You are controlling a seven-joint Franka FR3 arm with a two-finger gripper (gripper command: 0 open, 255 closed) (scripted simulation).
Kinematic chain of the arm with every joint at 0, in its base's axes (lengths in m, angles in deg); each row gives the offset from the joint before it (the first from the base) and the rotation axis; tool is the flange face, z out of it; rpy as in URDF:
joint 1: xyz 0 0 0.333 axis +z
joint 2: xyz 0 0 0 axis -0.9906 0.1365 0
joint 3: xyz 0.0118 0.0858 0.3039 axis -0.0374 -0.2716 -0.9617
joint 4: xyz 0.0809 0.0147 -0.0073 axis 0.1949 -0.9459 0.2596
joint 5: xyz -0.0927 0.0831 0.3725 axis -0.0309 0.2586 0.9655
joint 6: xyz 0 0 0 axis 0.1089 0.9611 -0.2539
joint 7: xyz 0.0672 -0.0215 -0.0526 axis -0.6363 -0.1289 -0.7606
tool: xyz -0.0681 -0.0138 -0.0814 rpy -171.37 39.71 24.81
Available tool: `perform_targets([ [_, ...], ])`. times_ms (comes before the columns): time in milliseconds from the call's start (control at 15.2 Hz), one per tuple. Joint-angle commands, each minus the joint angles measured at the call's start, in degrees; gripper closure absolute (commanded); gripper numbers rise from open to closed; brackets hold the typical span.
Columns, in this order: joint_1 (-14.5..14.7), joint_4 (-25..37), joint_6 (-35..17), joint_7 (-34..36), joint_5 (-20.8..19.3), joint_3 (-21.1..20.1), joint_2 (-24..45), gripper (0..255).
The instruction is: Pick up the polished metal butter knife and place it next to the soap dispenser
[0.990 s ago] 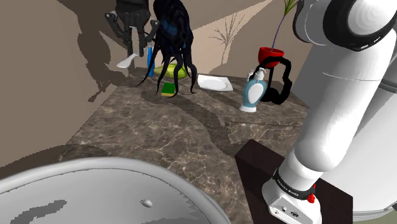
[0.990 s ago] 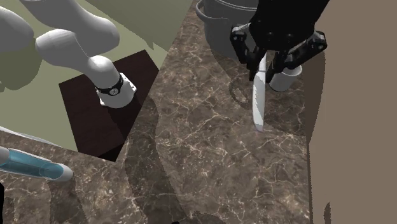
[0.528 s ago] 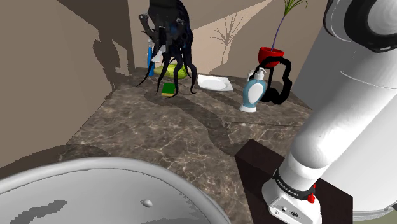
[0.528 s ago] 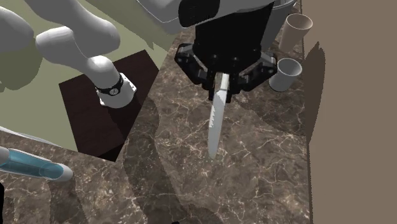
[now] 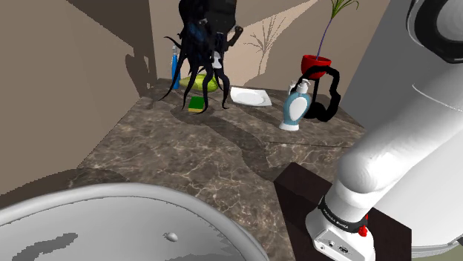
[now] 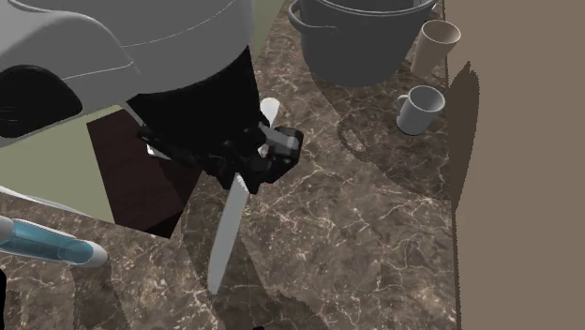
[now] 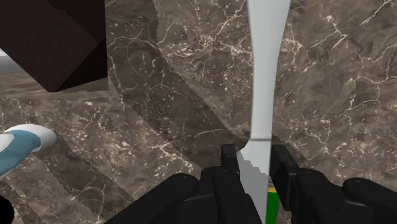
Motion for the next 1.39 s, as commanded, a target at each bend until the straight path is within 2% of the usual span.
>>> perform_targets([
  [0, -1.1, -0.9, 0.1, -2.9, 0.3, 1.7, -0.9, 255],
  [660, -6.8, -1.6, 0.5, -17.1, -0.6, 10.1, -1.2, 255],
  [1320, -12.5, 4.7, 1.7, -29.8, -2.4, 17.3, 4.6, 255],
])
